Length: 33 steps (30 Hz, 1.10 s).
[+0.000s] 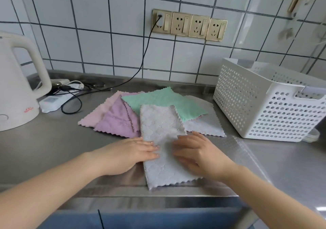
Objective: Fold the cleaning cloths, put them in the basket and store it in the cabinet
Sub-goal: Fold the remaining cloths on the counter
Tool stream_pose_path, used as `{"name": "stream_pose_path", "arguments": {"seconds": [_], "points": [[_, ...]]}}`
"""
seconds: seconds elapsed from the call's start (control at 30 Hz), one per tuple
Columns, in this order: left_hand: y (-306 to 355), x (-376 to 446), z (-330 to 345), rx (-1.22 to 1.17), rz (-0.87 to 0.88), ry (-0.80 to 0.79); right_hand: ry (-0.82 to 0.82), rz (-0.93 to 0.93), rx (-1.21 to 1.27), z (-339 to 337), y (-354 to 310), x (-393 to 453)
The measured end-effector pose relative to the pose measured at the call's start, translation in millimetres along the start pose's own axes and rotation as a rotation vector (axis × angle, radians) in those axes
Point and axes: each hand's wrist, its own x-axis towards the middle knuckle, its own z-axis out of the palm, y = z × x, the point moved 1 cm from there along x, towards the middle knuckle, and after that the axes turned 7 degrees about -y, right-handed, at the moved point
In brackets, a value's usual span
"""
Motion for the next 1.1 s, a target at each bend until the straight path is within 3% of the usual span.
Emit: {"name": "stream_pose_path", "arguments": {"seconds": [0.13, 0.37, 0.5, 0.63, 0.73, 0.83, 0.9, 1.0, 1.1], "points": [[4, 1, 0, -0.070, 0.001, -0.050, -0.227, 0.088, 0.069, 6, -13, -18], [17, -16, -4, -0.159, 0.034, -0.061, -0.341, 0.052, 0.016, -8, -43, -41], [32, -36, -4, -0.208, 0.071, -0.010, -0.161, -0.069, -0.144, -1, -58, -55], [46, -56, -3, -0.175, 0.091, 0.052, 0.040, -0.176, -0.050, 4, -68, -61], [54, -57, -3, -0.090, 0.057, 0.072, 0.130, -0.119, 0.049, -6, -72, -53], [60, -47, 3, -0.056, 0.027, 0.114, 0.108, 0.024, 0.169, -16, -75, -41], [63, -41, 1, -0.246, -0.009, 0.141, 0.122, 0.126, 0.225, -21, -73, -35], [67, -39, -11, -0.693, -0.234, 0.196, 0.201, 0.223, 0.350, -28, -73, -24], [62, -37, -17, -0.870, -0.423, 0.293, 0.282, 0.356, 0.641, -35, -71, -15]]}}
